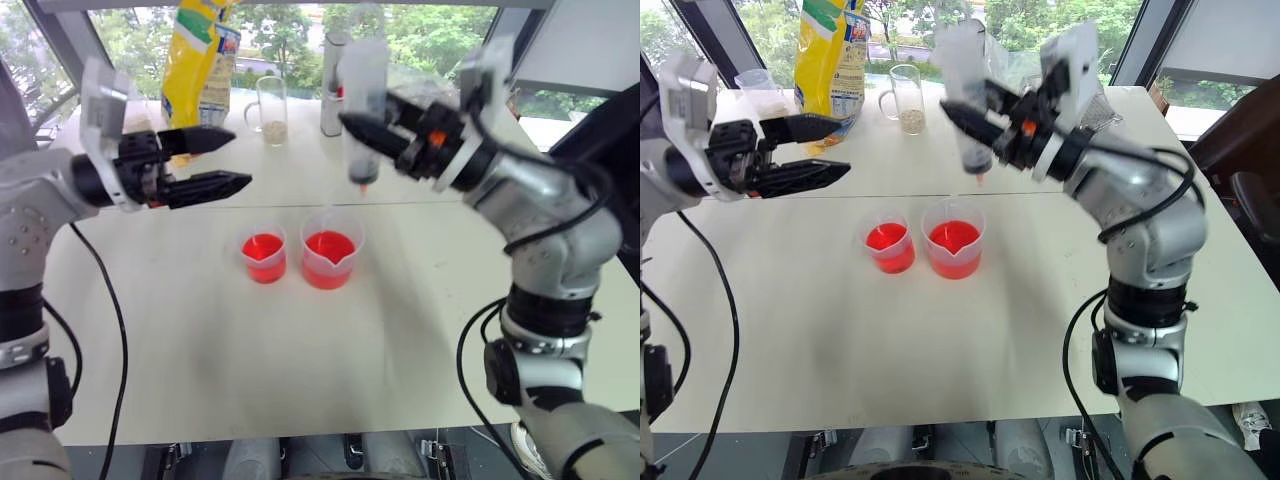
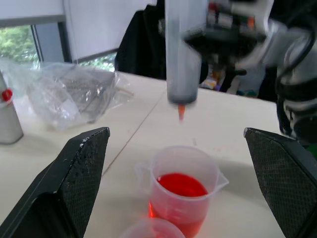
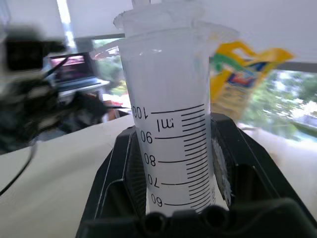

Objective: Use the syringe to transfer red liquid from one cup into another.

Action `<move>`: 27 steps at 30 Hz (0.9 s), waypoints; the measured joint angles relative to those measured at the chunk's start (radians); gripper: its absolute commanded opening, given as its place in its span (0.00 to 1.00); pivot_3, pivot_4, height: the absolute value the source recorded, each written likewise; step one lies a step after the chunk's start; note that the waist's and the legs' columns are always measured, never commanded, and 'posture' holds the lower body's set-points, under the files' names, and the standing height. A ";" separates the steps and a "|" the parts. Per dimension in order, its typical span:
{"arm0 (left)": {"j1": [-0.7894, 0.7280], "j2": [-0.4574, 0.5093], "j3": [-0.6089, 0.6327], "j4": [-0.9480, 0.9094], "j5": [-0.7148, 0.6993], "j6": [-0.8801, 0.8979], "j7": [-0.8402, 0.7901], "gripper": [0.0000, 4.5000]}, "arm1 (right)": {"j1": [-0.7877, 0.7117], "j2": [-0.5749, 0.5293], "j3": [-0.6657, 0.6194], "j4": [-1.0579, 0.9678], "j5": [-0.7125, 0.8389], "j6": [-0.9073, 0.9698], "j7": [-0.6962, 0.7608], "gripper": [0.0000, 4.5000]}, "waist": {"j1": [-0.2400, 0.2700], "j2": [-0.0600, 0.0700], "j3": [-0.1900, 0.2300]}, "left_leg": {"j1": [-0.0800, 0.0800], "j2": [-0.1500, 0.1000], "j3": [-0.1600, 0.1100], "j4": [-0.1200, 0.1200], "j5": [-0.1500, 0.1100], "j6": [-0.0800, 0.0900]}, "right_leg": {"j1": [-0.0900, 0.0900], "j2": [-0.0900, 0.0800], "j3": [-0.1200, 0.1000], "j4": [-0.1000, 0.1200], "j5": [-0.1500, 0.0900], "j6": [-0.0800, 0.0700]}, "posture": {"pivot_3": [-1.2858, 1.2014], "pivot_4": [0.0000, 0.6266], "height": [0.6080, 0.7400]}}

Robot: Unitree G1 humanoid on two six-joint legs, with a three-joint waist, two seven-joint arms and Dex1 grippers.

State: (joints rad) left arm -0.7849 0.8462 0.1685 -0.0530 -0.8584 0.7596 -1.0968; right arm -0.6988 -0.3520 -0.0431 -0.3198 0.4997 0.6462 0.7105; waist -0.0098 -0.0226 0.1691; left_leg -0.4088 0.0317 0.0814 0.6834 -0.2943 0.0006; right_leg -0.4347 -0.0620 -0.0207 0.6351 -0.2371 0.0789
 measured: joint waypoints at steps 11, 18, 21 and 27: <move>-0.143 -0.102 -0.098 0.077 0.067 -0.008 -0.061 1.00 | 0.132 0.092 0.174 0.170 -0.146 -0.354 0.054 0.32 | -0.004 0.000 0.000 | 0.001 0.001 -0.002 0.000 0.001 -0.002 | -0.001 0.001 0.000 0.003 0.000 0.000 | 0.52 0.24 1.00; -0.162 -0.139 -0.135 0.091 0.095 -0.001 -0.081 1.00 | 0.157 0.096 0.203 0.182 -0.171 -0.394 0.059 0.32 | -0.004 0.000 0.000 | 0.001 0.001 -0.002 0.001 0.001 -0.002 | -0.001 0.001 0.000 0.003 0.000 0.000 | 0.52 0.24 1.00; -0.161 -0.139 -0.148 0.089 0.109 0.000 -0.084 1.00 | 0.162 0.097 0.207 0.183 -0.171 -0.394 0.058 0.32 | -0.006 0.000 0.000 | 0.001 0.001 -0.001 0.001 0.001 -0.002 | -0.001 0.001 0.000 0.004 0.000 0.000 | 0.52 0.24 1.00; -0.145 -0.127 -0.148 0.085 0.129 0.000 -0.094 1.00 | 0.162 0.099 0.212 0.192 -0.171 -0.396 0.052 0.32 | -0.005 0.000 0.000 | 0.001 0.001 -0.001 0.001 0.001 -0.002 | -0.001 0.001 0.000 0.005 0.000 0.000 | 0.52 0.24 1.00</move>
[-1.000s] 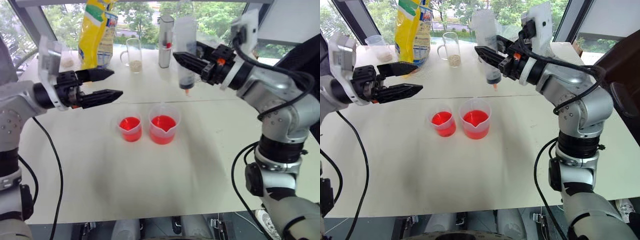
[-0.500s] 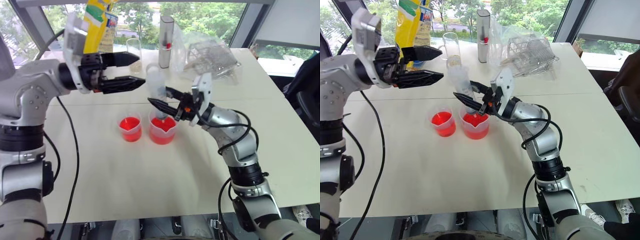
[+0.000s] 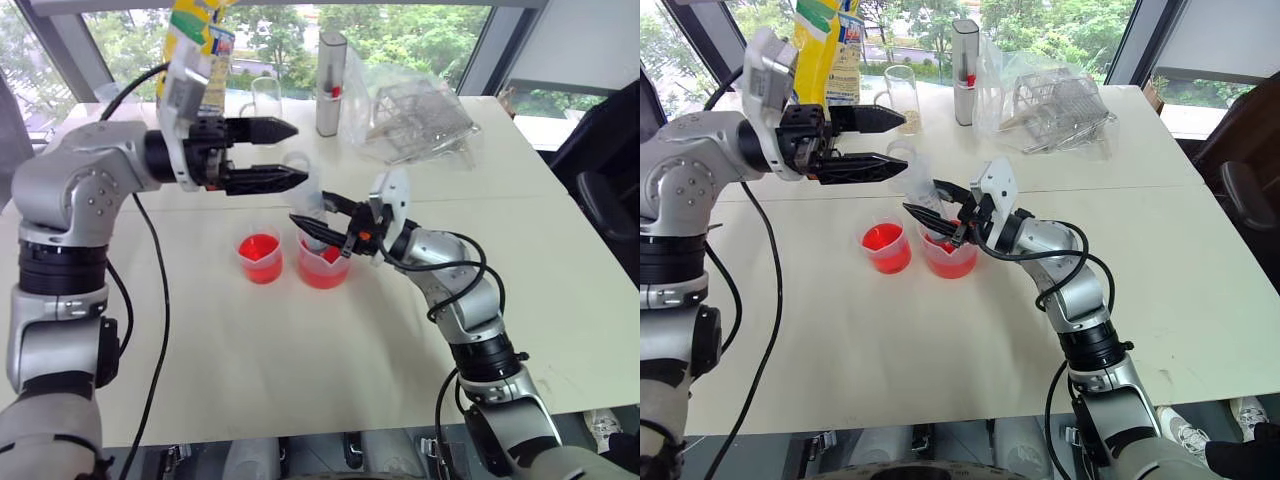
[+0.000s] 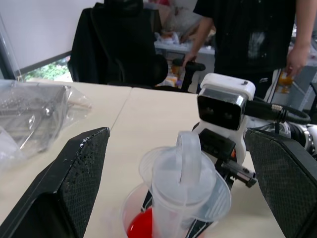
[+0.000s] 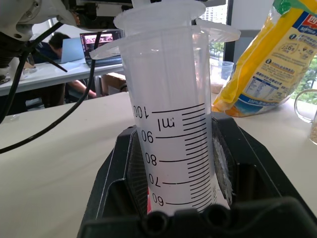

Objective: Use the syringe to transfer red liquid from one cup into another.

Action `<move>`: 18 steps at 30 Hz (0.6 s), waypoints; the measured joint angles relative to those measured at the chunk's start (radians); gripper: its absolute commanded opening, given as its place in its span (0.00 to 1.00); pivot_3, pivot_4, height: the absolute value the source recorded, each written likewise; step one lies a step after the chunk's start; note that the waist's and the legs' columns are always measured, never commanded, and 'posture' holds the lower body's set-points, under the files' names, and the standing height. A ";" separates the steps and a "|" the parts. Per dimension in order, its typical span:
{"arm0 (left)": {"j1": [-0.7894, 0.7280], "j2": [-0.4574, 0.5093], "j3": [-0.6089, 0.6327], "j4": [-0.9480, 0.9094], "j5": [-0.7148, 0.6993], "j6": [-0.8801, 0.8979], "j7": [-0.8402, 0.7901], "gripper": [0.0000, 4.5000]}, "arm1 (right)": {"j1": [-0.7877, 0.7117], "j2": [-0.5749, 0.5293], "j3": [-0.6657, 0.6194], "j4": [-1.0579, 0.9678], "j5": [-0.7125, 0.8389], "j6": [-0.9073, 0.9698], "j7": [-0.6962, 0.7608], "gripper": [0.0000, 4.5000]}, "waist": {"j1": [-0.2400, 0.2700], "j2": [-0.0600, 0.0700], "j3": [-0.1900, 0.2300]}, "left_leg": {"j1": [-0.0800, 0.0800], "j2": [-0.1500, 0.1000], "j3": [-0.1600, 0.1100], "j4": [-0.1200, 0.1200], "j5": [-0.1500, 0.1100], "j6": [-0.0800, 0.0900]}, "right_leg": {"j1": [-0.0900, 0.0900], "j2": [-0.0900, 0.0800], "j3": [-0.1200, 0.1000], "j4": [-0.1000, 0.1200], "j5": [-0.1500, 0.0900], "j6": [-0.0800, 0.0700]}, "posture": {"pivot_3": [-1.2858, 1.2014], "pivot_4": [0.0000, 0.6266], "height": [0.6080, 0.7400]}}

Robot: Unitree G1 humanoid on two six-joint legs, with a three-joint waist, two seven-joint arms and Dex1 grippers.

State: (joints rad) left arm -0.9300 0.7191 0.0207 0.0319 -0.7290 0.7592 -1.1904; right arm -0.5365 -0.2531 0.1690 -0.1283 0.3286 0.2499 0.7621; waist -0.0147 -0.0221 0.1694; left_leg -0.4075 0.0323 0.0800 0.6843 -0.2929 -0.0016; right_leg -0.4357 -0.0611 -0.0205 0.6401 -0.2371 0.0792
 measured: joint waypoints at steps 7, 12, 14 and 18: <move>0.038 -0.006 -0.012 -0.021 0.023 0.000 0.000 1.00 | 0.026 0.000 0.000 0.006 0.001 0.002 -0.001 0.32 | 0.001 0.000 0.000 | 0.000 0.000 0.000 0.000 0.000 0.000 | 0.000 0.000 0.000 0.000 0.000 0.000 | 0.52 0.24 1.00; 0.039 -0.014 -0.015 -0.035 0.023 0.001 0.003 1.00 | 0.033 0.000 0.000 0.006 0.002 0.009 -0.006 0.32 | 0.001 0.000 0.000 | 0.000 0.000 0.000 0.000 0.000 0.000 | 0.000 0.000 0.000 0.001 0.000 0.000 | 0.52 0.24 1.00; 0.039 -0.017 -0.015 -0.035 0.023 0.001 0.005 1.00 | 0.044 0.000 0.000 0.005 0.003 0.011 -0.010 0.32 | 0.001 0.000 0.000 | 0.000 0.000 0.000 0.000 0.000 0.000 | 0.000 0.000 0.000 0.001 0.000 0.000 | 0.52 0.24 1.00; 0.039 -0.022 -0.016 -0.035 0.024 0.008 0.011 1.00 | 0.053 0.000 0.000 0.003 0.006 0.026 -0.015 0.32 | 0.001 0.000 0.000 | 0.000 0.000 0.000 0.000 0.000 0.000 | 0.000 0.000 0.000 0.002 0.000 0.000 | 0.52 0.24 1.00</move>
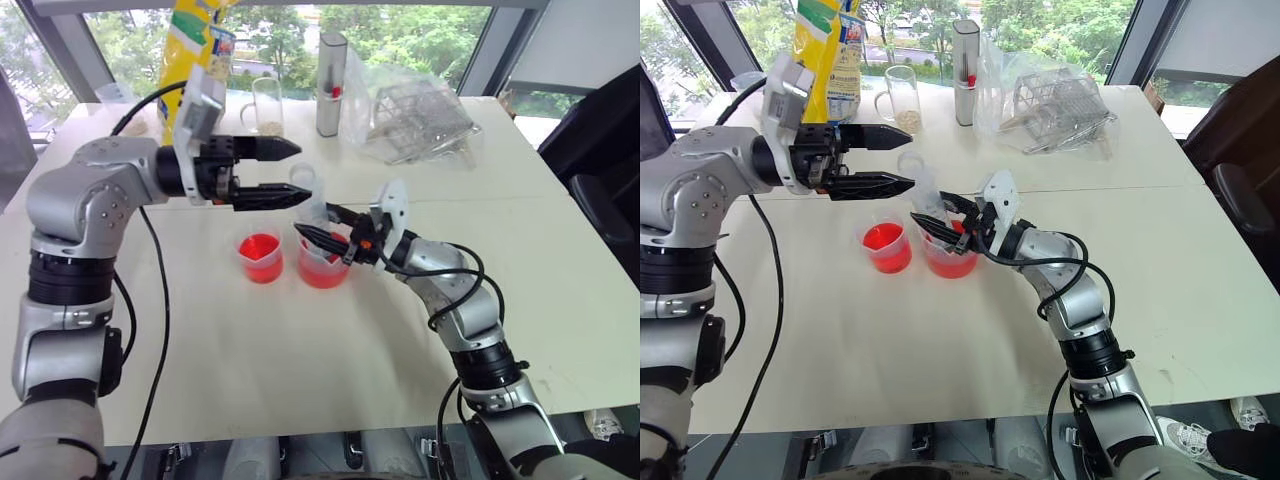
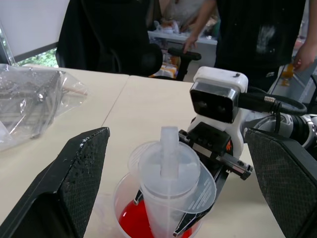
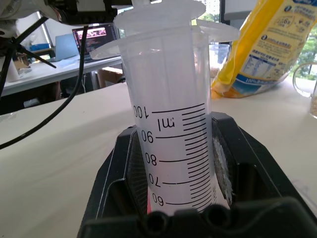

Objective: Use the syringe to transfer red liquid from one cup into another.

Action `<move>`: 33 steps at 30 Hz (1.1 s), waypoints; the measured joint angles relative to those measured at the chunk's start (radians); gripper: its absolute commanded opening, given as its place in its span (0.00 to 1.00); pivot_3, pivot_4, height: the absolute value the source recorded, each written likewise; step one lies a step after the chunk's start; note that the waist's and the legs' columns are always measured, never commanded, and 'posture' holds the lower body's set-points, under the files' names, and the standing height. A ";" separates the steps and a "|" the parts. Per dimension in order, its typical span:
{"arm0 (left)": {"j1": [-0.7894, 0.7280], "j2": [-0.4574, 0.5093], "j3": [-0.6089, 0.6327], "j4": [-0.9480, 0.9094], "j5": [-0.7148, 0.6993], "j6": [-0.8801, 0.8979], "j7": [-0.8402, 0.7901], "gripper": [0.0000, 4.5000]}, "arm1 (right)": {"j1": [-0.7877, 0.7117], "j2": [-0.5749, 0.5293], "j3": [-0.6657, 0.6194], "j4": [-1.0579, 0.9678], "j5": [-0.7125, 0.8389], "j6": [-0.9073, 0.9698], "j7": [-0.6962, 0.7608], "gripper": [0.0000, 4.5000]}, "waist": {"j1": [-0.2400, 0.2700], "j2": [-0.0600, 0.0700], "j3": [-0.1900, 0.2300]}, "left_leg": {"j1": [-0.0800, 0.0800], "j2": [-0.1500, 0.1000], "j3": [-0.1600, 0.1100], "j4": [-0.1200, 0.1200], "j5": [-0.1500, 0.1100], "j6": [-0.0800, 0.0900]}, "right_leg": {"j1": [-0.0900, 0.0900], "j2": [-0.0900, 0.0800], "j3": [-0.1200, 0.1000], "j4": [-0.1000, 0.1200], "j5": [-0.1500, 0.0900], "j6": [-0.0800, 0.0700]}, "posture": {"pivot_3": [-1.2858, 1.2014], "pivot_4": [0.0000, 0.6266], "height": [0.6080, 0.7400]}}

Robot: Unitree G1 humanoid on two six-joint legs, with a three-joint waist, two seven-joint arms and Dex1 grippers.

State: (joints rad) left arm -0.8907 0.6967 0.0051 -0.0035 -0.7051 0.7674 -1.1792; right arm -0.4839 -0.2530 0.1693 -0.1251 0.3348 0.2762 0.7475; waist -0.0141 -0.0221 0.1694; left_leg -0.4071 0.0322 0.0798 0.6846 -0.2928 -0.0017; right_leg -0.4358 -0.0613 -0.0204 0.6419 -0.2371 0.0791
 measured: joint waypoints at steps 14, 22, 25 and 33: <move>0.014 -0.019 -0.022 0.000 0.024 0.013 0.029 0.02 | 0.005 0.000 0.001 -0.011 0.003 0.014 -0.015 0.32 | 0.000 0.000 0.000 | 0.001 0.000 0.000 0.001 0.000 0.000 | 0.000 0.000 0.000 0.003 0.000 0.000 | 0.52 0.24 1.00; 0.013 -0.035 -0.021 0.001 0.026 0.013 0.042 0.02 | 0.014 -0.007 -0.007 -0.042 0.027 0.066 -0.013 0.32 | 0.000 0.000 0.000 | 0.001 0.000 0.000 0.001 0.000 0.000 | 0.000 0.000 0.000 0.003 0.000 0.000 | 0.52 0.24 1.00; 0.007 -0.038 -0.021 0.004 0.028 0.013 0.042 0.02 | 0.016 -0.007 -0.009 -0.050 0.038 0.083 -0.011 0.32 | 0.000 0.000 0.000 | 0.001 0.000 0.000 0.001 0.000 0.000 | 0.000 0.000 0.000 0.003 0.000 0.000 | 0.52 0.24 1.00; -0.028 -0.052 -0.029 0.037 0.042 0.012 0.031 0.02 | 0.015 -0.011 -0.019 -0.060 0.043 0.097 -0.013 0.32 | 0.000 0.000 0.000 | 0.001 0.000 0.000 0.001 0.000 0.000 | 0.000 0.000 0.000 0.003 0.000 0.000 | 0.52 0.24 1.00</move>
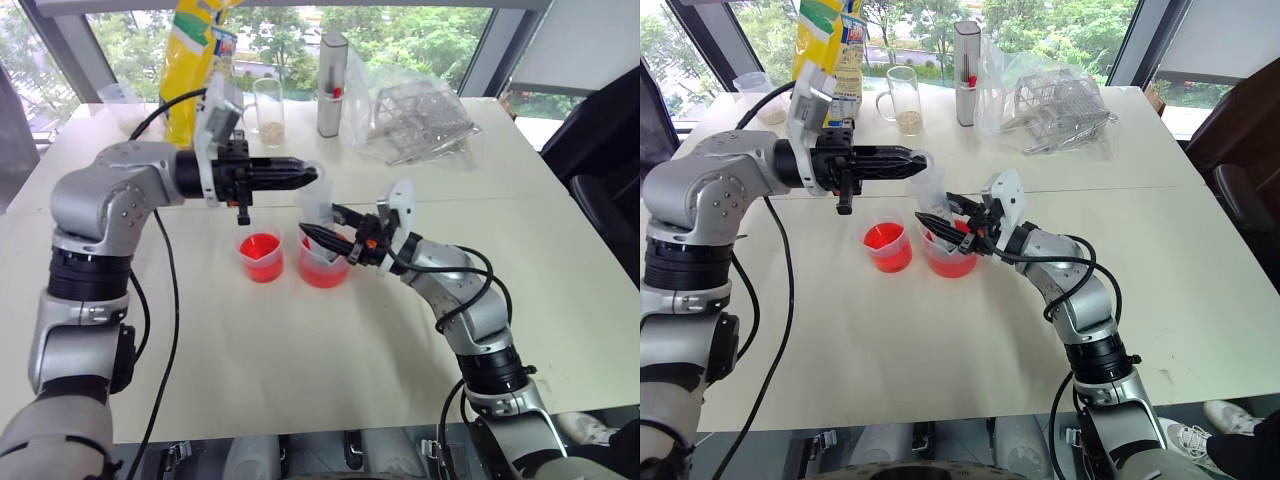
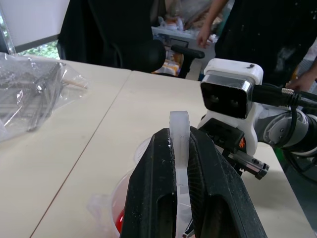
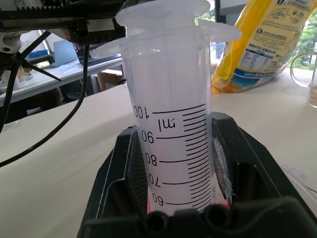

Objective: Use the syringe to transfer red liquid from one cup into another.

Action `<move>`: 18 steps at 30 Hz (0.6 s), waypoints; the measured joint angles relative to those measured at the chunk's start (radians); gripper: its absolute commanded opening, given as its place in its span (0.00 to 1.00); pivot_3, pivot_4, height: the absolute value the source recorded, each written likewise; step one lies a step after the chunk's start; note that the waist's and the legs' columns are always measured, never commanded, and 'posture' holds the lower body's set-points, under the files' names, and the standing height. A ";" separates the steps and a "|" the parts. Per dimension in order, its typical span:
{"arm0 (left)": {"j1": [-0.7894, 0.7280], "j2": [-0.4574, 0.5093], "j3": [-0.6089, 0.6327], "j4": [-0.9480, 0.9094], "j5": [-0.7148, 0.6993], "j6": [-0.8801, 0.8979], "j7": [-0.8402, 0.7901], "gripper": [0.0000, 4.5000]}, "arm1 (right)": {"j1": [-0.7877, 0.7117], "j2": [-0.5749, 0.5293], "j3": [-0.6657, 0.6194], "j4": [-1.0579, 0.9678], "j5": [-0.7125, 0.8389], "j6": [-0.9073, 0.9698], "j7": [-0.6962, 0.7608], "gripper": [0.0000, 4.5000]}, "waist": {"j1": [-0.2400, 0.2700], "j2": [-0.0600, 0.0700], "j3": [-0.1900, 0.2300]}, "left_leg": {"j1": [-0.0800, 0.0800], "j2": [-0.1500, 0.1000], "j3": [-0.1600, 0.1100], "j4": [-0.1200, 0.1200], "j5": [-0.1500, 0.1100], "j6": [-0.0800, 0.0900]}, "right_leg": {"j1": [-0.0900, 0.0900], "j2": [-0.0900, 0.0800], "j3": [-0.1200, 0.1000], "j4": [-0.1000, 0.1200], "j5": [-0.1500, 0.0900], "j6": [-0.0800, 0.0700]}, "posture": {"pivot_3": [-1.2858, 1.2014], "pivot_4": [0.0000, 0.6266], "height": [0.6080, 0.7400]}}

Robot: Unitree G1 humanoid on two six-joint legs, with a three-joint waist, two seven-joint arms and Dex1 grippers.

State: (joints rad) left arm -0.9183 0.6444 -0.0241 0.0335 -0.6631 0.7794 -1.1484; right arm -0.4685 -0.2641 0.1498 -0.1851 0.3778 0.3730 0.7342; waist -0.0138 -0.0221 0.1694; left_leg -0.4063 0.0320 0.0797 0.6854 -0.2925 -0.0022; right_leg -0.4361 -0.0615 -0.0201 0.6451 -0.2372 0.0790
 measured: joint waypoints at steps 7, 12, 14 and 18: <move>-0.014 -0.018 0.000 0.021 0.013 -0.003 -0.001 0.02 | 0.002 -0.004 -0.007 0.000 -0.003 0.007 -0.001 0.32 | 0.000 0.000 0.000 | 0.000 0.000 0.000 0.000 0.000 0.000 | 0.000 0.000 0.000 0.000 0.000 0.000 | 0.52 0.24 1.00; -0.020 -0.022 0.000 0.029 0.022 -0.004 -0.001 0.02 | 0.002 -0.004 -0.005 0.017 -0.010 -0.005 -0.001 0.32 | -0.001 0.000 0.000 | 0.000 0.000 0.000 0.000 0.000 0.000 | 0.000 0.000 0.000 0.000 0.000 0.000 | 0.52 0.24 1.00; -0.020 -0.023 0.000 0.033 0.023 -0.007 -0.001 0.02 | 0.000 -0.004 -0.003 0.024 -0.011 -0.009 -0.001 0.32 | 0.000 0.000 0.000 | 0.000 0.000 0.000 0.000 0.000 0.000 | 0.000 0.000 0.000 0.000 0.000 0.000 | 0.52 0.24 1.00; -0.025 -0.023 0.000 0.040 0.026 -0.009 -0.001 0.02 | -0.003 -0.004 -0.001 0.034 -0.012 -0.013 -0.001 0.32 | 0.000 0.000 0.000 | 0.000 0.000 0.000 0.000 0.000 0.000 | 0.000 0.000 0.000 0.000 0.000 0.000 | 0.52 0.24 1.00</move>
State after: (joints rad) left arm -0.9432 0.6210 -0.0242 0.0731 -0.6373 0.7709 -1.1499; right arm -0.4716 -0.2682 0.1489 -0.1516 0.3662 0.3599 0.7332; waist -0.0140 -0.0221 0.1694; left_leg -0.4063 0.0320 0.0797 0.6854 -0.2925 -0.0022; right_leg -0.4362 -0.0614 -0.0201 0.6452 -0.2372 0.0790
